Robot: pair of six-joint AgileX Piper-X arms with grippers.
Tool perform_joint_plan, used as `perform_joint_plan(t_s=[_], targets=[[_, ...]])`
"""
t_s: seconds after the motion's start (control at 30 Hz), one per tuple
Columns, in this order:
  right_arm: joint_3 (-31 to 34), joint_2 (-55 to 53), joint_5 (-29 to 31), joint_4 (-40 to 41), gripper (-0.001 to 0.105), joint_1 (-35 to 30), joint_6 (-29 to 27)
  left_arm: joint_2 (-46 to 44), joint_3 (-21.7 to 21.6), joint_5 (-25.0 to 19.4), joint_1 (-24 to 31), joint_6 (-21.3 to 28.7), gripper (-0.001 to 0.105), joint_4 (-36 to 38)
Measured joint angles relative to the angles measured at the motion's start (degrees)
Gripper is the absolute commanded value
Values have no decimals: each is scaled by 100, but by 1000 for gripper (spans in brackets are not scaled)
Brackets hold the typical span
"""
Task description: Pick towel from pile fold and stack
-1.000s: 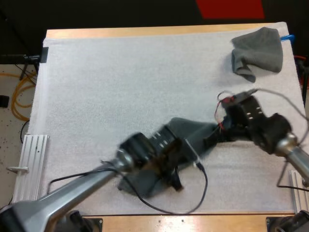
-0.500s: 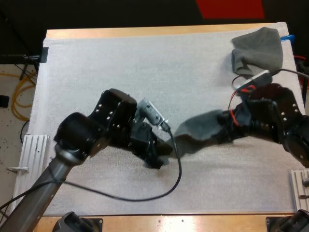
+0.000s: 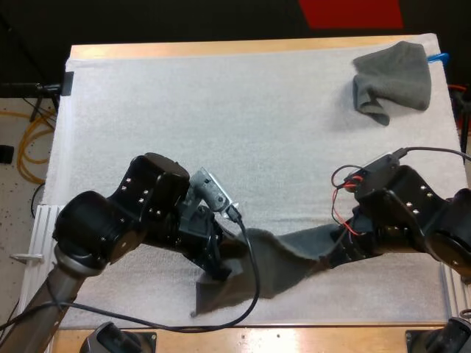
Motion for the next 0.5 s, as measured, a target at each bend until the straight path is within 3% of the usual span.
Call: perform_joint_plan(t_s=[0.17,0.3,0.5], targets=[[498,182,247,-451,0,-72,209,346,233,-1170,19,446,0,-144],[958,715,617,-1284,0,-352,208,811,447,-1374,209,620,0,-804],[1195,1784,699,-2768,0,-1122,208,1709,583,-1585,680,938,0,-1564]])
